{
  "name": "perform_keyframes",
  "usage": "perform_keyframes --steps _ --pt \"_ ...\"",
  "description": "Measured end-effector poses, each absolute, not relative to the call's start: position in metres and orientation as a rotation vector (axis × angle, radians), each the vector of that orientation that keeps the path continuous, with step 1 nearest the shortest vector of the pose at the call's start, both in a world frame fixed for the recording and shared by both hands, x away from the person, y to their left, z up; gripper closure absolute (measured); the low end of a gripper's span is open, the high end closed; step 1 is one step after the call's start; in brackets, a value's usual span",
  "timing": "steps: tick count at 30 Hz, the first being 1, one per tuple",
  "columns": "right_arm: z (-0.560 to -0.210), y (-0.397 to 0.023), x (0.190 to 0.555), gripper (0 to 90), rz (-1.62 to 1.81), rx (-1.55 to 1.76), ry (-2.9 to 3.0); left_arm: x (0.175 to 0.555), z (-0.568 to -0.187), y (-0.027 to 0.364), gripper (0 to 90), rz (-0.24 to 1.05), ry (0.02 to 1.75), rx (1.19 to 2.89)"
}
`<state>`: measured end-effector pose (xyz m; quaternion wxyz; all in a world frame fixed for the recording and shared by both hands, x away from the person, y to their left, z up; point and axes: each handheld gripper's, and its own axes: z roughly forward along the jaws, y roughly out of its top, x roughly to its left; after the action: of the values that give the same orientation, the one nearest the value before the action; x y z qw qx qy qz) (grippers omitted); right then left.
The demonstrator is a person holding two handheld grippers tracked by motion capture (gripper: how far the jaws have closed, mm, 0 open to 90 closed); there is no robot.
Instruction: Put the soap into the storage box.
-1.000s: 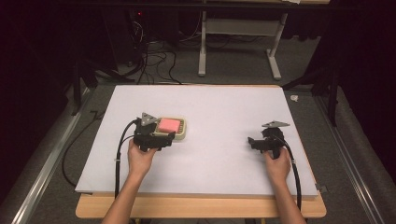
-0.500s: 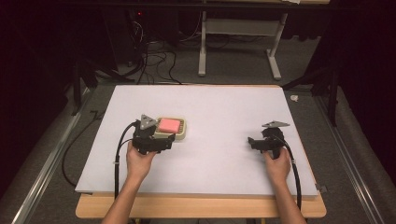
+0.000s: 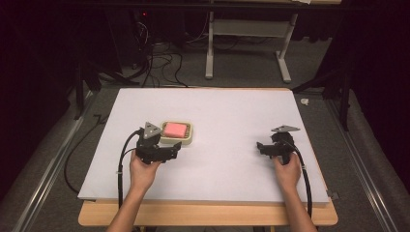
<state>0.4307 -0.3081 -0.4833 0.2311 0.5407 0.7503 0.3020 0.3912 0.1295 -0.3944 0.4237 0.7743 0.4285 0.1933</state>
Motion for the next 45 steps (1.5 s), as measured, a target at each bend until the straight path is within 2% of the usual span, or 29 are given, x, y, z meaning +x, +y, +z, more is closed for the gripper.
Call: perform_keyframes --steps 27,45 --pt "-0.483 -0.308 0.431 15.0 0.829 1.485 2.063 0.385 -0.405 0.155 15.1 0.466 1.137 1.897" --pt "-0.483 -0.308 0.431 14.9 0.83 1.486 2.063 0.382 -0.414 0.189 15.2 0.477 1.219 1.85"
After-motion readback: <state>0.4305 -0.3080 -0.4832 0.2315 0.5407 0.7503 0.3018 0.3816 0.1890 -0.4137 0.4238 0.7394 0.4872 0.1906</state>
